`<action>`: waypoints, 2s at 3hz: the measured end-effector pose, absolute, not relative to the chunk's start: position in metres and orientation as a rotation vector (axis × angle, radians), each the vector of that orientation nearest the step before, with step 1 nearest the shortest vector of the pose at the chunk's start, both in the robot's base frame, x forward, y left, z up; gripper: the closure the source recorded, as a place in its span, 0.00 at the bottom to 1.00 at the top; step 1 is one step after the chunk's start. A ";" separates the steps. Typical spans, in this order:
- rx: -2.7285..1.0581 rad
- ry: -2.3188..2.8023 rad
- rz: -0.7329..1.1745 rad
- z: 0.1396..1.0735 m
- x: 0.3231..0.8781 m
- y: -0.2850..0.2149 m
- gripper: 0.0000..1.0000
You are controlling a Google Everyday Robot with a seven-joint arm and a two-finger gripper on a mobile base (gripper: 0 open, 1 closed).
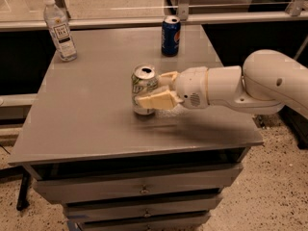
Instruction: Move 7up can near blue plastic bottle
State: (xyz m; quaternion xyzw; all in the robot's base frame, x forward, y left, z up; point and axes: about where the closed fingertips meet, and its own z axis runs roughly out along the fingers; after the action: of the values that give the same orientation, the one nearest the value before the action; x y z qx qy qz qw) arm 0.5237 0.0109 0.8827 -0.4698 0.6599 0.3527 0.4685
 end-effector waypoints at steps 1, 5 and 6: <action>-1.126 1.574 0.835 0.907 0.550 0.016 1.00; -1.099 1.533 0.783 0.932 0.619 0.072 1.00; -1.105 1.543 0.762 0.927 0.660 0.101 1.00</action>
Offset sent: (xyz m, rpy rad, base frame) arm 0.0820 0.0150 0.0932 -0.0040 -0.0970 -0.1087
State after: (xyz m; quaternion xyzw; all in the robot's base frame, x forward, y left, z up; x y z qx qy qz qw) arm 0.6605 0.1011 0.9265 -0.4612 0.6438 0.3181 0.5211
